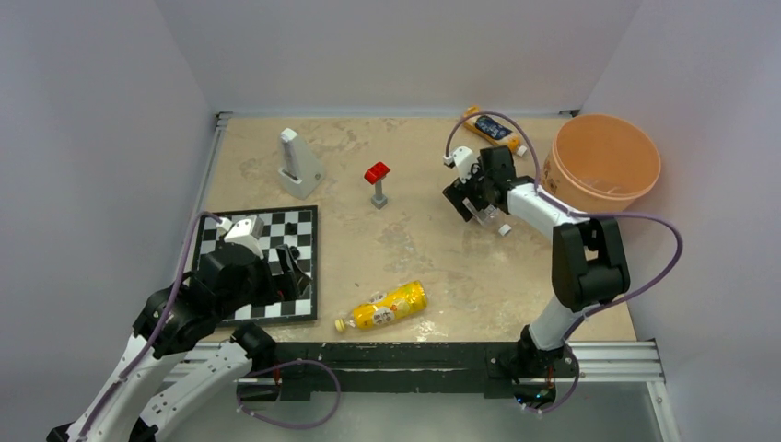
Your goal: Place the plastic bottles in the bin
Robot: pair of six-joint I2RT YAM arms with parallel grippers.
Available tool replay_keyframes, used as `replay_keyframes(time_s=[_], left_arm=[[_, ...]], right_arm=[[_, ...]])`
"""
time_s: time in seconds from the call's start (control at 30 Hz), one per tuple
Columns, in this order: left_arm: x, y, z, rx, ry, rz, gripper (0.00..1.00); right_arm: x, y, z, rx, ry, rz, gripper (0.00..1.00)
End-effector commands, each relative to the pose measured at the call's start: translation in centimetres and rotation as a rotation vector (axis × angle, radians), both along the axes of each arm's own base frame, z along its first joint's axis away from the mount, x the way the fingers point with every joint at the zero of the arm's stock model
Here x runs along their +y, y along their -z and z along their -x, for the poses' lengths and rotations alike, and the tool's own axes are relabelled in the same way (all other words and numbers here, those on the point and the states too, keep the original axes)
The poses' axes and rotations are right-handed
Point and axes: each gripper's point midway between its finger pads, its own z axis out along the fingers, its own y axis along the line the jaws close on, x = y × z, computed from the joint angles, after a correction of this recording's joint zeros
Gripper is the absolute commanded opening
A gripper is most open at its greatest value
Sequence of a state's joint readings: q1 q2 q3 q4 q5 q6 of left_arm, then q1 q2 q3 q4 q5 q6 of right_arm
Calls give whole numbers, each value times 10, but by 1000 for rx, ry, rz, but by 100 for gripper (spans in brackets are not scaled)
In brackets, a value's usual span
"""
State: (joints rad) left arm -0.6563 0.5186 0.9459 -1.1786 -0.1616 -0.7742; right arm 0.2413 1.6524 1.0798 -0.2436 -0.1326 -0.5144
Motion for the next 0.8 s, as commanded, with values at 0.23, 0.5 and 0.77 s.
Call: replay_keyframes(time_s=[0.23, 0.5, 0.77], left_arm=[[11, -7, 4, -32, -24, -4, 100], [6, -9, 2, -32, -14, 7, 100], [6, -14, -2, -42, -28, 11, 100]], right_arm=[[-14, -16, -21, -65, 119, 43, 80], [-14, -112, -25, -174, 168, -23, 59], [-33, -279, -16, -567, 332, -250, 59]])
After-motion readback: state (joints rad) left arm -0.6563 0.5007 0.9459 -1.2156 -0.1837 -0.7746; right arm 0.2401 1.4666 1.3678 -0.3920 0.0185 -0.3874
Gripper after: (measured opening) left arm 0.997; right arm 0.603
